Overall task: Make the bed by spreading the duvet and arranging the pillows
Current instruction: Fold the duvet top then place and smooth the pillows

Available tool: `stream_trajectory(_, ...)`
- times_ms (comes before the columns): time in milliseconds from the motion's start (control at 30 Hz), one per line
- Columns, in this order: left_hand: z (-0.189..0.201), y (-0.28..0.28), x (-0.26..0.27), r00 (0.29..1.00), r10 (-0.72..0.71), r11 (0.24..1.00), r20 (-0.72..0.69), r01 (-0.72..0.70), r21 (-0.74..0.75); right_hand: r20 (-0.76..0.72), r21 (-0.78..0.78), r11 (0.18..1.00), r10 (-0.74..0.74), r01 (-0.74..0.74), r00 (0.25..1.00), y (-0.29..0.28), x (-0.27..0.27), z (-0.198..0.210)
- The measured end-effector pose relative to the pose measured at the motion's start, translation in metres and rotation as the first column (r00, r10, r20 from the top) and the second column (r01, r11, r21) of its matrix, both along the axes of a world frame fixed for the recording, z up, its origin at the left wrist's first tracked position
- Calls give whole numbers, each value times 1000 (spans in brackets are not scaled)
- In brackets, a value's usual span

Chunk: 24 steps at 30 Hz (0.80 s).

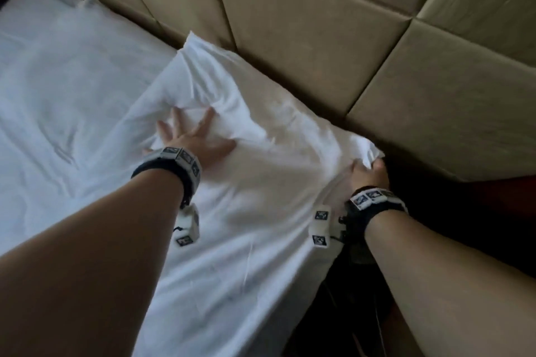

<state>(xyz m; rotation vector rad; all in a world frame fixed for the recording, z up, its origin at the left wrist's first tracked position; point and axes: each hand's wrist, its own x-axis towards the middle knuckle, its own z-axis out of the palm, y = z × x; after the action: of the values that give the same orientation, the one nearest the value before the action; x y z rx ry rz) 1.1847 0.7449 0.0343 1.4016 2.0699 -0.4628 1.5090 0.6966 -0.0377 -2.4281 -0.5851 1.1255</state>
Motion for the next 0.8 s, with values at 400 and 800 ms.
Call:
stream_trajectory(400,8,80,-91,895,446,843,-9,-417,340,138,142,621,759,-771,636,155,-132,42)
stream_trajectory(800,12,53,-107,968,245,920,50,-248,304,348,195,245,888,-950,300,216,-270,80)
